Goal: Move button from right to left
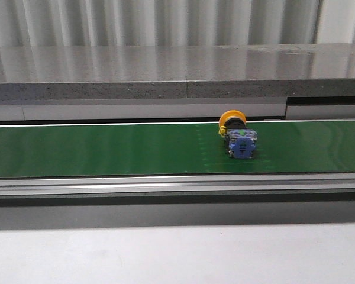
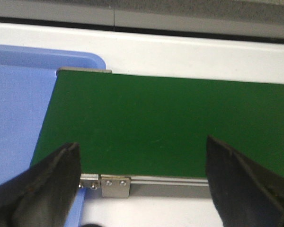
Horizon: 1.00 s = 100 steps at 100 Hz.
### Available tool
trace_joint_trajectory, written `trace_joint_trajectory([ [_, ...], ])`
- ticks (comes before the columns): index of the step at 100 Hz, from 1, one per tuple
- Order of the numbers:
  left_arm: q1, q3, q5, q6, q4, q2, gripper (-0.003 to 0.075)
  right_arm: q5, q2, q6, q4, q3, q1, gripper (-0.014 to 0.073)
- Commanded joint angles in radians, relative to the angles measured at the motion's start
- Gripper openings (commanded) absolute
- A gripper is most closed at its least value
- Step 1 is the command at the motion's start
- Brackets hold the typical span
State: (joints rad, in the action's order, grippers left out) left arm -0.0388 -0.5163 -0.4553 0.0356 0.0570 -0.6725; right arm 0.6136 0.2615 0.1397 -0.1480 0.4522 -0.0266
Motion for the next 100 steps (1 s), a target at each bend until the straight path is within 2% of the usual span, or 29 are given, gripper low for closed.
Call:
trace_joint_trajectory([
  [1,0.002,-0.046,0.099,0.003,0.027,-0.004,0.0517,-0.078,0.007,0.010,0.003,0.023,0.002,-0.0067],
  [19,0.002,-0.116,0.021,0.003,0.034,-0.038,0.0501,-0.078,0.007,0.010,0.003,0.023,0.002,-0.0067],
  [37,0.002,-0.276,-0.232,0.003,0.034,-0.178,0.0501,-0.078,0.007,0.010,0.003,0.023,0.002,-0.0067],
  [62,-0.060,-0.458,-0.469,0.058,0.051,-0.395,0.0501,-0.078,0.007,0.010,0.003,0.023,0.002,-0.0067],
  [78,-0.133,-0.525,-0.484,0.119,0.047,-0.522,0.0501,-0.078,0.007,0.010,0.003,0.023,0.002,-0.0067],
  [100,-0.305,-0.609,-0.466,0.201,0.047,-0.673,0.0501,-0.078,0.007,0.010,0.003,0.023,0.002,-0.0067],
])
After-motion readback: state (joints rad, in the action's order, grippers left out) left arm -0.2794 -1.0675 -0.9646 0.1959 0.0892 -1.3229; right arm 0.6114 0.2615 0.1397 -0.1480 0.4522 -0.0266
